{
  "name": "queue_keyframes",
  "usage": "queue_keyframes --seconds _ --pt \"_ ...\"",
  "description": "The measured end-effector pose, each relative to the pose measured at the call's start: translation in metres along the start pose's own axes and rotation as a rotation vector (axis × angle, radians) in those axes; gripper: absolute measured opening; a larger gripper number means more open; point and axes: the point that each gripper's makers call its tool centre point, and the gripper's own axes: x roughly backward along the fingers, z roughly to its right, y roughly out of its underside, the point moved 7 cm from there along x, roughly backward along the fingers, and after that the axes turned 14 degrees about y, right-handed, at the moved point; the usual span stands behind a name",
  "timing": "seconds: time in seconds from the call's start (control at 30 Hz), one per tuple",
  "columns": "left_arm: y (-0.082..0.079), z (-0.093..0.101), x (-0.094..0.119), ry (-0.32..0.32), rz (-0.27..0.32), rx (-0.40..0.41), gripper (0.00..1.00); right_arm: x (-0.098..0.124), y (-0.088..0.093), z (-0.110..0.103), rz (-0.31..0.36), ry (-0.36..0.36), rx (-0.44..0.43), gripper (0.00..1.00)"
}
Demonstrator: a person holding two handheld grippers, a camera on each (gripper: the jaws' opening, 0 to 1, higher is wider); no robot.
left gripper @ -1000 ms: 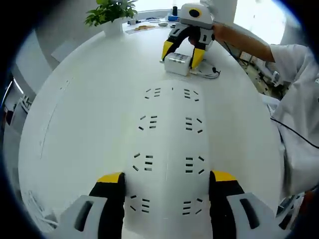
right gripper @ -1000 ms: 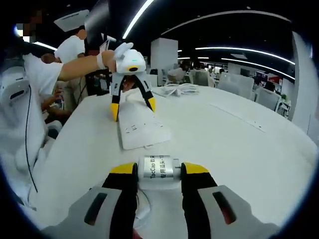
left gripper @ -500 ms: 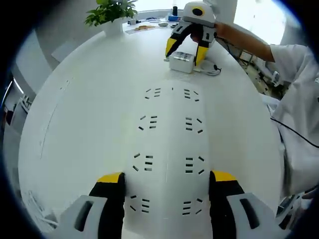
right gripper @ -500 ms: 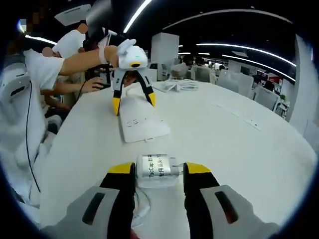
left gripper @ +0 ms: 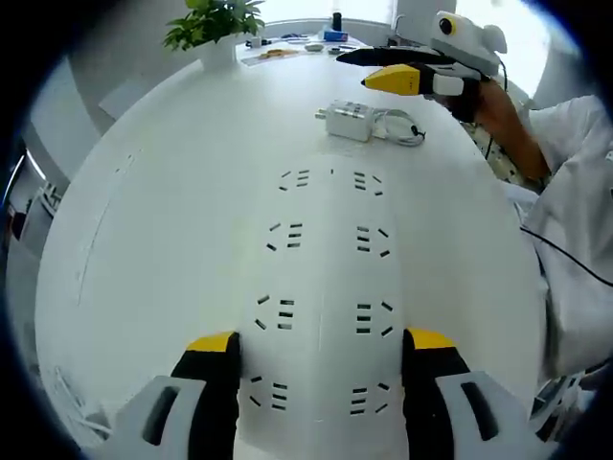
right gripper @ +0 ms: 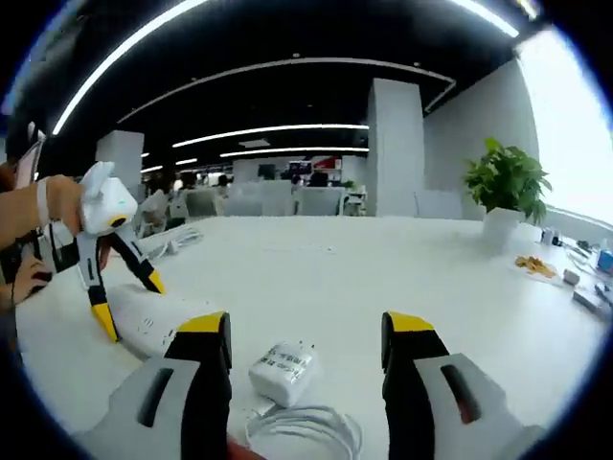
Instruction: Straighten the power strip on the desk, plug the charger into it
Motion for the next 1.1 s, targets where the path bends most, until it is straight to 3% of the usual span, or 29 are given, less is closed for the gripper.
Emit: queue_keyframes --seconds 0.1,0.17,0.23,0.37,0.57,0.9,1.1 --pt "0.000 0.000 0.000 -0.002 0.005 0.004 0.69 -0.001 0.009 -0.019 -0.016 0.061 0.051 0.66" --pt "0.000 0.000 0.000 -0.002 0.008 0.005 0.69 -0.003 0.014 -0.016 -0.023 0.152 0.042 0.64" --pt "0.000 0.000 0.000 -0.002 0.005 0.005 0.69 -0.009 0.020 -0.015 -0.057 0.192 0.031 0.63" --pt "0.000 0.000 0.000 -0.002 0.004 0.004 0.69 -0.019 0.030 -0.021 -0.134 0.180 -0.028 0.63" --pt "0.001 0.000 0.000 0.001 0.023 -0.003 0.70 -0.025 0.028 -0.037 -0.126 0.203 0.019 0.55" --pt "0.001 0.000 0.000 0.003 0.025 -0.007 0.70 -0.030 0.031 -0.023 -0.140 0.261 0.012 0.49" --pt "0.001 0.000 0.001 0.003 0.027 -0.009 0.70 -0.030 0.029 -0.027 -0.116 0.234 0.041 0.36"
